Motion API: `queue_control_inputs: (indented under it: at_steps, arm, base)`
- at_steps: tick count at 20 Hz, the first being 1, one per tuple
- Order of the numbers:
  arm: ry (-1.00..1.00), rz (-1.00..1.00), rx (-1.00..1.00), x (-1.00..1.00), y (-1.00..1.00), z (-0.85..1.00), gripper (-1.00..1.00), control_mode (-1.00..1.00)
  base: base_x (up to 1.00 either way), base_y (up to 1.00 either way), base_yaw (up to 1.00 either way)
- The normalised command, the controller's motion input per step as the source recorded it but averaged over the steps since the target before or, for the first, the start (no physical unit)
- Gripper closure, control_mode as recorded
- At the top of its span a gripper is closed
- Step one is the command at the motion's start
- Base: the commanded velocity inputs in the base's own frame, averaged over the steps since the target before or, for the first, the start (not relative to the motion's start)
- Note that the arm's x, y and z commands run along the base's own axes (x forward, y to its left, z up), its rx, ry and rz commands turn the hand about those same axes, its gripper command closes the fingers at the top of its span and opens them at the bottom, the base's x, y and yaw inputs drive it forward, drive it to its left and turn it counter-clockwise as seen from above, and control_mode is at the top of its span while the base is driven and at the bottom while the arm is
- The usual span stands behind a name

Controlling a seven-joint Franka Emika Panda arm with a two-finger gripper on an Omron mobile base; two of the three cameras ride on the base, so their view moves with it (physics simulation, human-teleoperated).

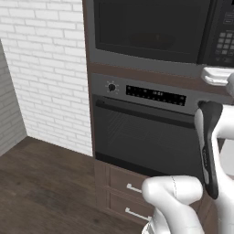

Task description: Pick the mushroom from the sink and place it in the bowl. Then pick the bowl and place it in the microwave. Then close the microwave door and press the start button.

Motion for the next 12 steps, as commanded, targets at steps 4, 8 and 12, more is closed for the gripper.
queue_control_inputs:
  at_steps: [4,8,12]
  arm:
    - [0.0,-0.09,0.06,0.0,-0.31,0.08,1.0,-1.0]
    - [0.0,0.0,0.07,0.0,-0.37,0.11,1.0,-1.0]
    - [0.0,0.0,0.04,0.0,-0.27,0.01,1.0,-1.0]
  base:
    - [0.0,0.0,0.0]
    - [0.0,0.0,0.0]
    - [0.0,0.0,0.0]
